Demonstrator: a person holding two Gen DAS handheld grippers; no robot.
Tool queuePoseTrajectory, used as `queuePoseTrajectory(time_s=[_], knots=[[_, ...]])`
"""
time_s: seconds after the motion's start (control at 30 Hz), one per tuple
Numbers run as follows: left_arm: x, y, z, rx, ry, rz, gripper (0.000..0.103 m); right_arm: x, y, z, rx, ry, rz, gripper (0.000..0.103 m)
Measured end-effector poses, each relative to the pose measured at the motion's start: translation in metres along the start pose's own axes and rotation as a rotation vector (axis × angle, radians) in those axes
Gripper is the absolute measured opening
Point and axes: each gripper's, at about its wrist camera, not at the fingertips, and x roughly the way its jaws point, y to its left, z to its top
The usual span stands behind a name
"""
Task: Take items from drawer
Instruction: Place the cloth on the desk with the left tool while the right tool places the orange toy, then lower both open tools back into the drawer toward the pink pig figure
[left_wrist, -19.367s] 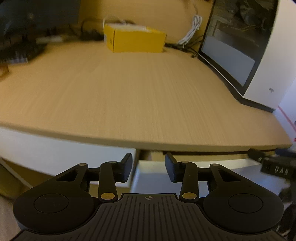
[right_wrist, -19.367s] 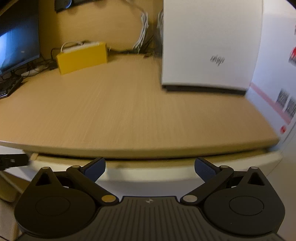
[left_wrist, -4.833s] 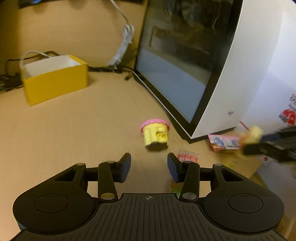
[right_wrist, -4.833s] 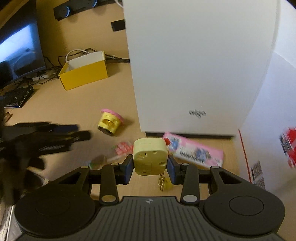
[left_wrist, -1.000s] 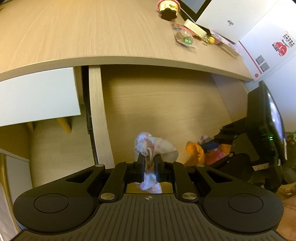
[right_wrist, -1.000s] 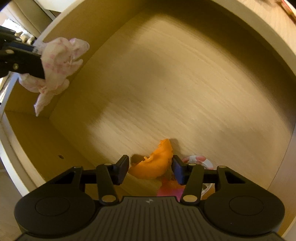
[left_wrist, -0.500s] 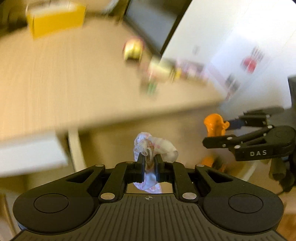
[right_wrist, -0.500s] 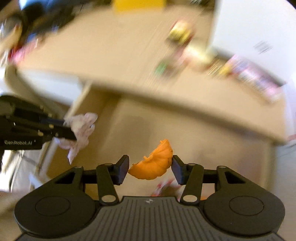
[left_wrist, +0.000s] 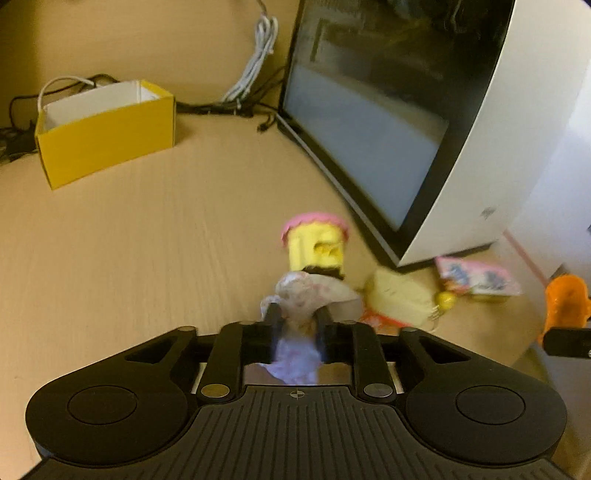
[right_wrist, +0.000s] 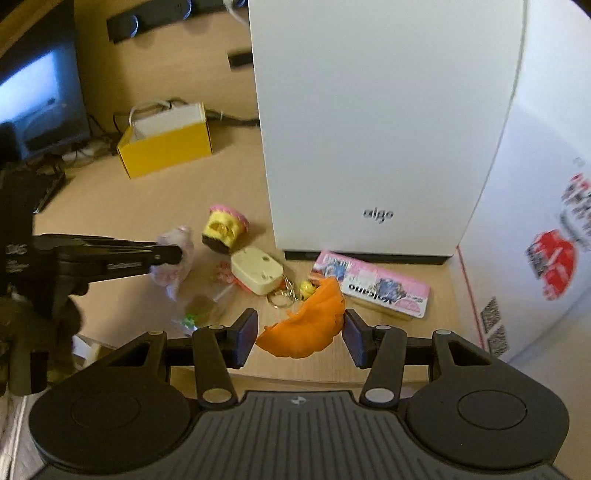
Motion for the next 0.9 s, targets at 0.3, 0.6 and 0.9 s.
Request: queuePoseTrajectory(time_s=[0.3,0.6,0.9], knots=[[-0.023,0.009,0.011,0.004,-0.033,-0.029,0.034,0.047,0.0,-0.016,0.015,0.066,0.002,0.05],[-0.044,0.028,0.009,0.029,-0.009,0.082,0.033,0.096,0.028,-0.006,-0.014,0.056,0.06,0.05],[-0.084,0.019,-0.027,-0.004,-0.04,-0.035,0.033,0.074,0.016,-0.01,0.04,0.002,0.076,0.063]])
